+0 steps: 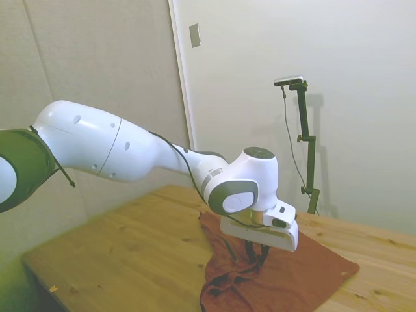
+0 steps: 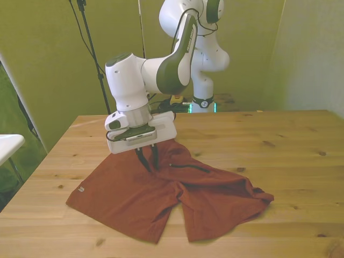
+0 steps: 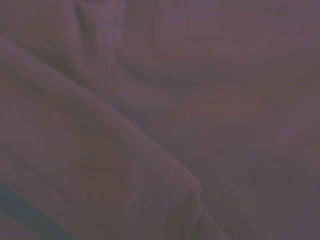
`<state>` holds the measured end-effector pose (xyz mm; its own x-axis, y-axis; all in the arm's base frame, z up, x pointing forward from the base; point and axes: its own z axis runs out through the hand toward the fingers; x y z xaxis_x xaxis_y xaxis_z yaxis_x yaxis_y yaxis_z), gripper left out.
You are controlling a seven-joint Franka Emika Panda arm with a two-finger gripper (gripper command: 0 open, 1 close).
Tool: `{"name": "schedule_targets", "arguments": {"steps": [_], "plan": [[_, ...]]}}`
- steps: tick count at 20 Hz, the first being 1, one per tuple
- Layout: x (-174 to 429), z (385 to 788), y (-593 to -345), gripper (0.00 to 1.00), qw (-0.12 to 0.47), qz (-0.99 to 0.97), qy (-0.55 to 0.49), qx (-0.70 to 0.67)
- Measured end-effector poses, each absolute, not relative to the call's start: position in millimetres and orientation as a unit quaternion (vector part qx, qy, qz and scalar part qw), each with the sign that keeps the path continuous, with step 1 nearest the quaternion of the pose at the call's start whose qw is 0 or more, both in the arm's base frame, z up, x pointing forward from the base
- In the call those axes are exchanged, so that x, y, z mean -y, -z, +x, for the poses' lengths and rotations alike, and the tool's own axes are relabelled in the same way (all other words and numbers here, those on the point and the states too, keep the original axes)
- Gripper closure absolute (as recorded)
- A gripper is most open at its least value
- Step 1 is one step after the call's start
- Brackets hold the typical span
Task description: Unfold the shorts
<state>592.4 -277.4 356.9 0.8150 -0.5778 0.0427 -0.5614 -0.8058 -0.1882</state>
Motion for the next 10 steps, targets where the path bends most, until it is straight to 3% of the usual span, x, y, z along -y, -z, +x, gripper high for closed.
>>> {"name": "schedule_targets", "arguments": {"steps": [6,10], "plan": [[258.9,595.3,-375.0,1.0,0.086,-0.953,0.06,-0.286],[202.0,589.8,-393.8,1.0,0.085,-0.962,0.072,-0.251]]}}
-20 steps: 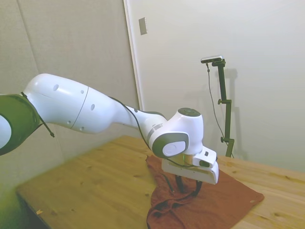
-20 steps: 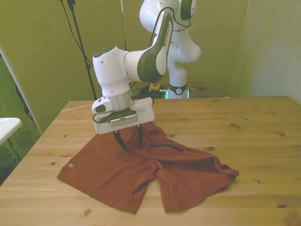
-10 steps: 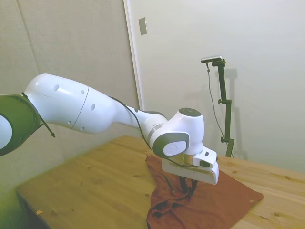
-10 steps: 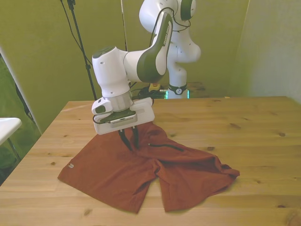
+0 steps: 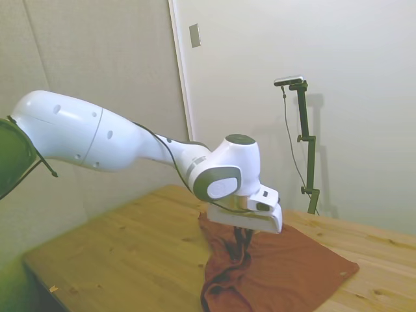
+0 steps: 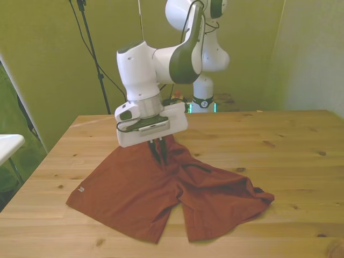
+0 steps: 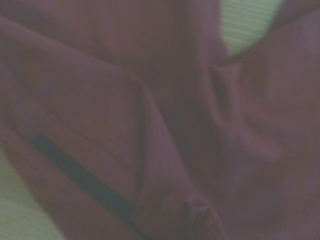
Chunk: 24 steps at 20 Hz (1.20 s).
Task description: Unfold the shorts
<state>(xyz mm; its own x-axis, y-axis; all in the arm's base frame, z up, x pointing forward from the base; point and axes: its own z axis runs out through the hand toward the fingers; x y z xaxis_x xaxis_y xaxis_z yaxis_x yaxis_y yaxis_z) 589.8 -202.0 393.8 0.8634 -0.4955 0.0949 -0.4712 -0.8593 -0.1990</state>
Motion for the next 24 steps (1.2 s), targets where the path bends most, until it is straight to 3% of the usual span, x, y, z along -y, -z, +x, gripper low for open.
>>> {"name": "schedule_targets", "arguments": {"steps": [6,13,14,20,24], "plan": [[88.9,551.1,-406.3,1.0,0.072,-0.974,0.076,-0.2],[3.9,474.8,-384.8,1.0,0.057,-0.984,0.066,-0.158],[-1.1,466.5,-382.4,0.0,0.056,-0.984,0.065,-0.159],[-18.5,435.3,-380.7,0.0,0.051,-0.982,0.062,-0.17],[-27.8,422.2,-393.3,0.0,0.042,-0.981,0.062,-0.18]]}}
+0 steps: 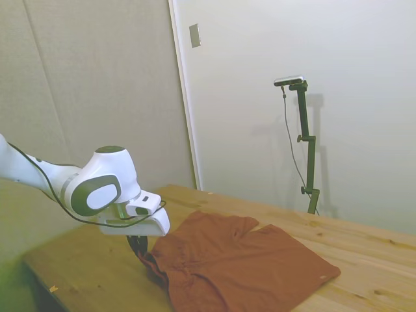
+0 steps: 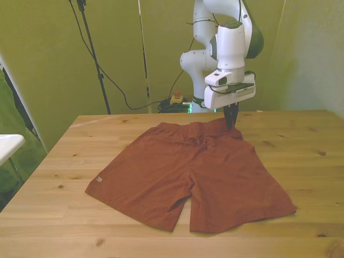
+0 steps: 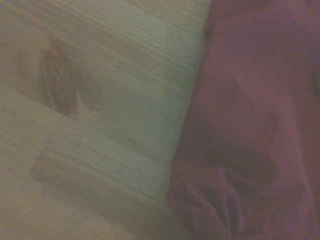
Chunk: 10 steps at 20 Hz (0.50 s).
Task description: Unfold the shorts
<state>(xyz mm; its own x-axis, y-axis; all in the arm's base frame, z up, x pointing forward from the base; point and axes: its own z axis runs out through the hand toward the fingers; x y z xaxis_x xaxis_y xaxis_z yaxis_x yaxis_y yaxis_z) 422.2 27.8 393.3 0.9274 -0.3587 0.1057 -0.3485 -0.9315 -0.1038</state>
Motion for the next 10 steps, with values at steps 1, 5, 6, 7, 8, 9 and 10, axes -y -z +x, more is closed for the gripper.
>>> {"name": "schedule_targets", "arguments": {"steps": [1,5,6,7,8,9,10], "plan": [[-29.5,418.8,-398.7,0.0,0.038,-0.981,0.06,-0.182],[-36.1,404.8,-424.8,0.0,0.029,-0.98,0.055,-0.19],[-37.6,401.6,-433.8,0.0,0.028,-0.979,0.056,-0.192],[-38.9,398.1,-443.8,0.0,0.026,-0.979,0.055,-0.195],[-39.8,394.1,-454.7,0.0,0.024,-0.978,0.053,-0.199],[-40.5,390.1,-466.4,0.0,0.021,-0.977,0.053,-0.203],[-41.2,385.5,-477.2,0.0,0.017,-0.977,0.052,-0.208]]}}
